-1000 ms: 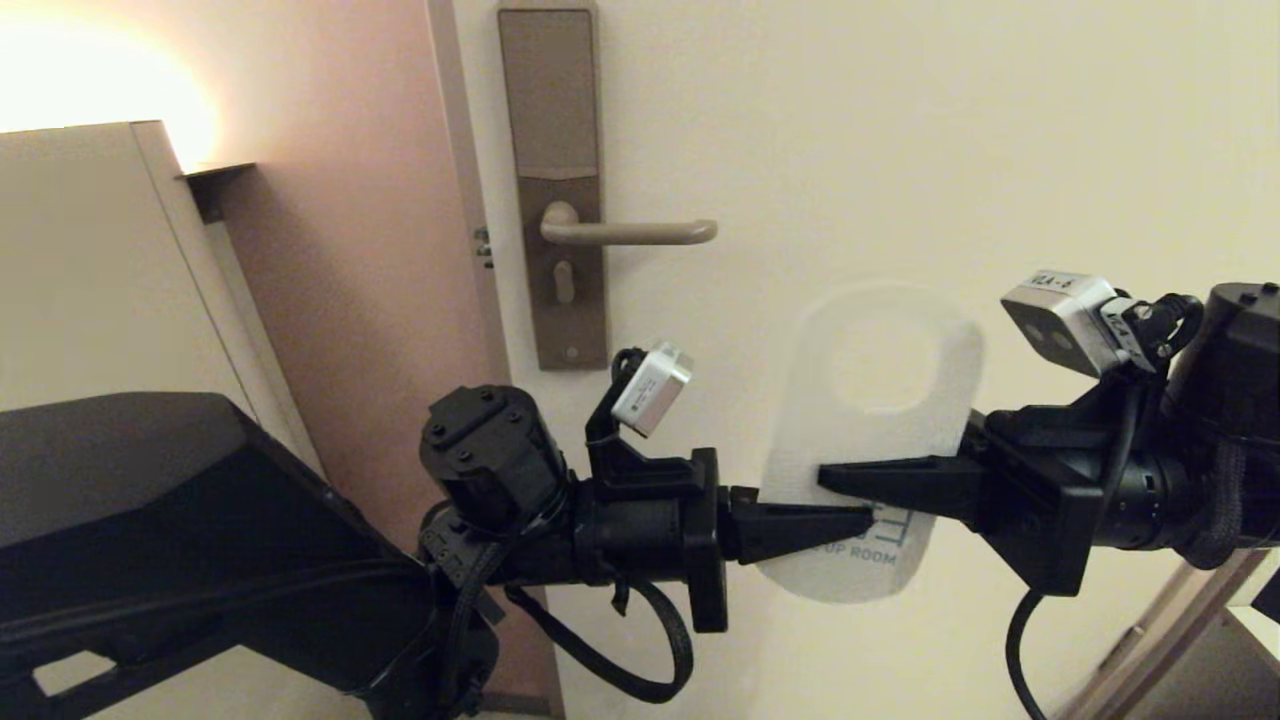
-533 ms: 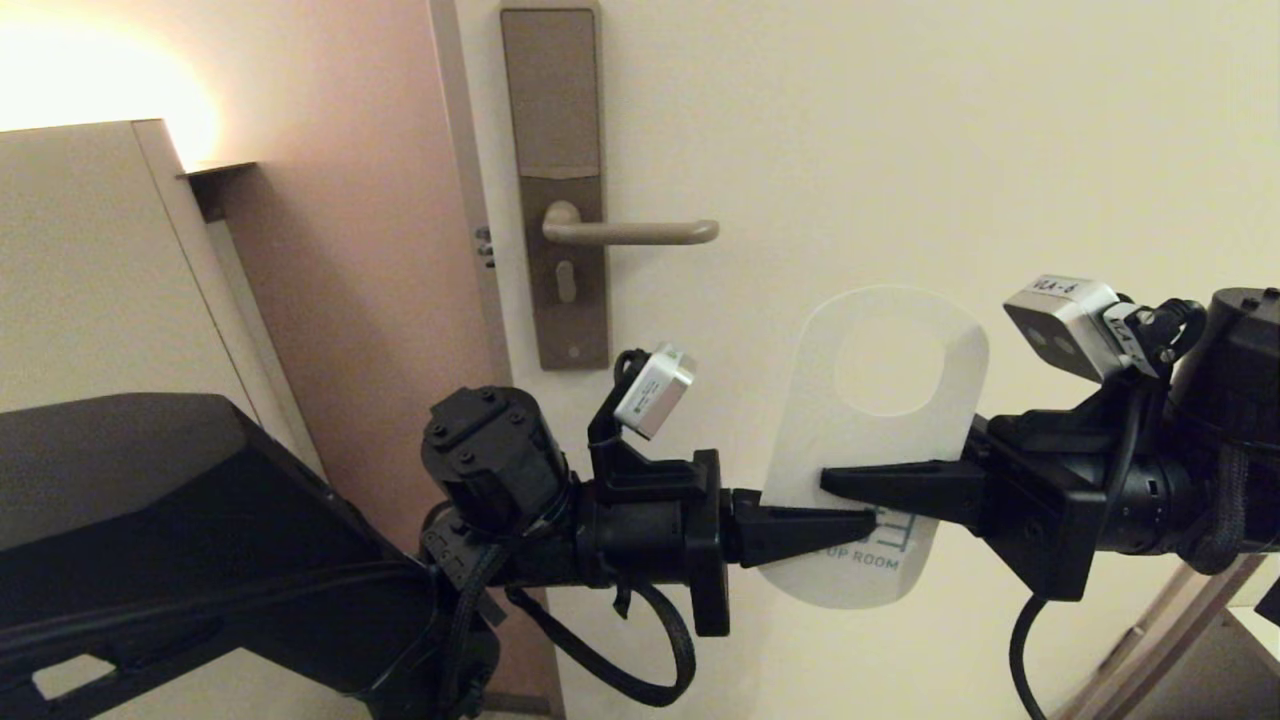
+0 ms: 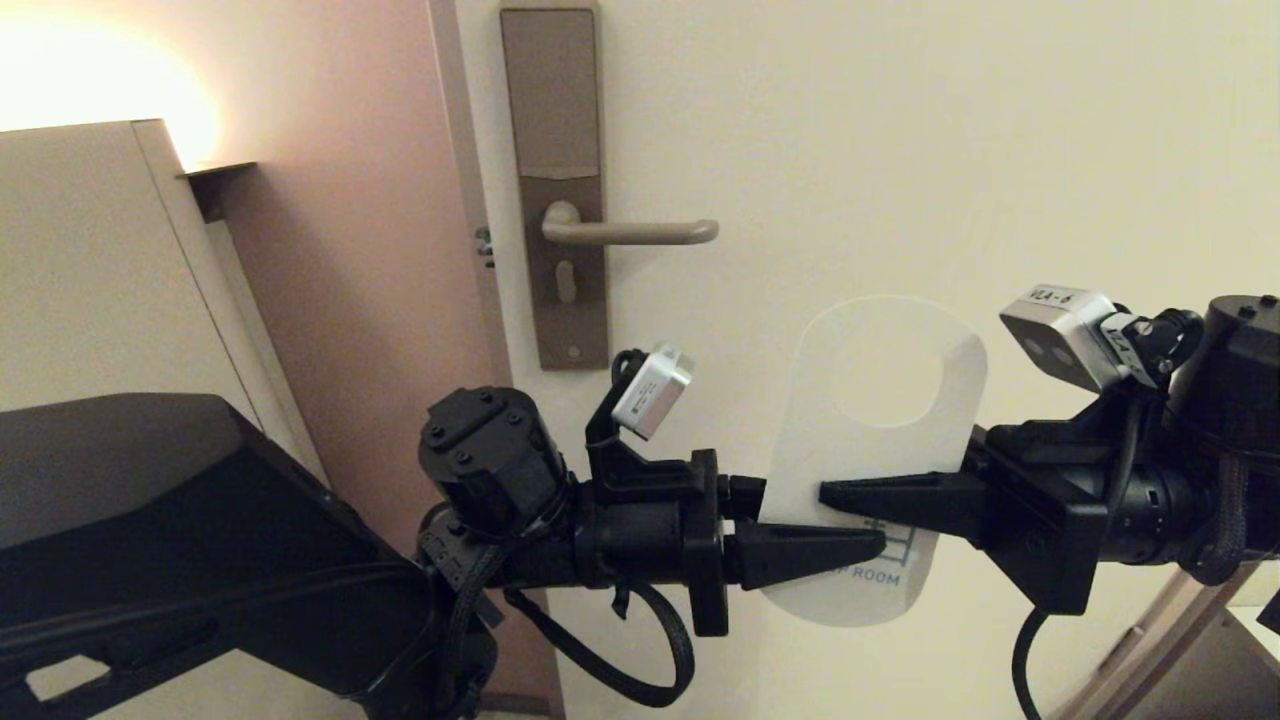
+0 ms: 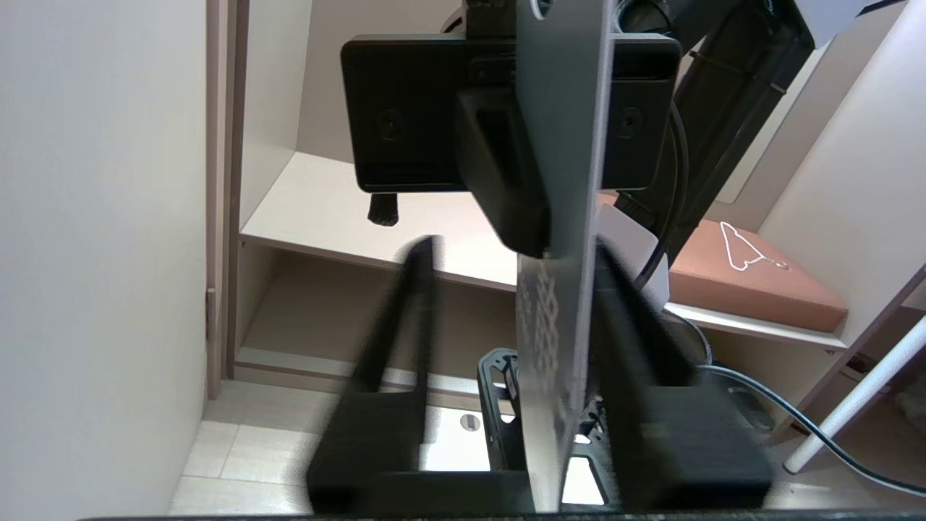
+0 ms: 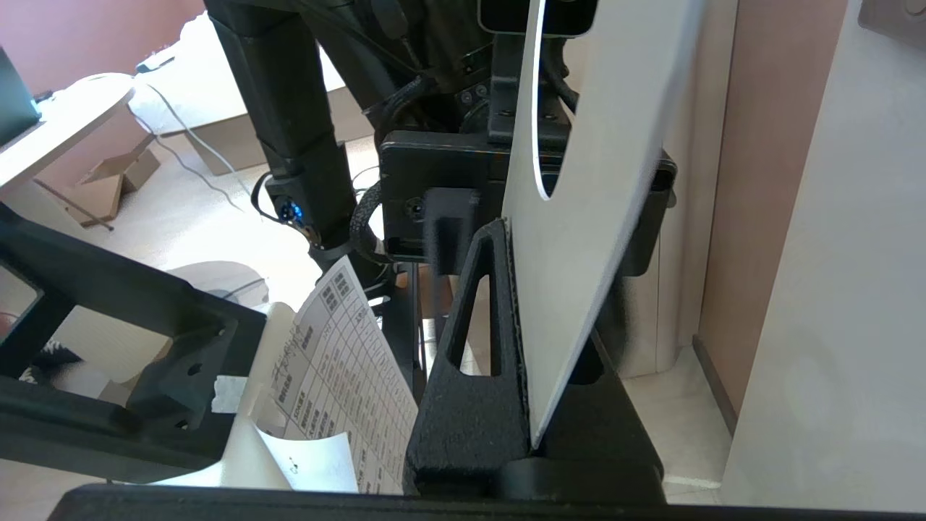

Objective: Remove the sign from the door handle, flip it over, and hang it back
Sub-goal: Hand it to the other hand

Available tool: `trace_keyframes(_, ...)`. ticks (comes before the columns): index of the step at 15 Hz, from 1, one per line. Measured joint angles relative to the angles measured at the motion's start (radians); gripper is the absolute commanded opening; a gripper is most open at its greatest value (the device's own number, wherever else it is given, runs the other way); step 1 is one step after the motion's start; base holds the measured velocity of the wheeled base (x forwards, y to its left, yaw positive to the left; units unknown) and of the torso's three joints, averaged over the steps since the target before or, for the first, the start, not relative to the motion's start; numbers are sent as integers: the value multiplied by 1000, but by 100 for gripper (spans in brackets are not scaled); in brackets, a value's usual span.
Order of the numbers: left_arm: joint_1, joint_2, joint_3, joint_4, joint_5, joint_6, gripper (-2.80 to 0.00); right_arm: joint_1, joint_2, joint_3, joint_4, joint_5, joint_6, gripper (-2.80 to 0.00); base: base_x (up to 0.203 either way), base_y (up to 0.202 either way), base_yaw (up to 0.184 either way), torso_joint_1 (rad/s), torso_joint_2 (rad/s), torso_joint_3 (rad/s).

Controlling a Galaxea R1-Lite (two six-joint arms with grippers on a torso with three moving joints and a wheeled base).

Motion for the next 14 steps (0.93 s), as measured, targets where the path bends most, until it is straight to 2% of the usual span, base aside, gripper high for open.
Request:
trace_keyframes(7,7,-19,51,0,4,2,0,-1,-9,8,0,-2,0,-280,0,0,0,0,0,0)
trace_keyframes(14,83,-87,168,0,-8,8,0,-3,-20,20,0,-4,-2,-280,0,0,0,0,0,0)
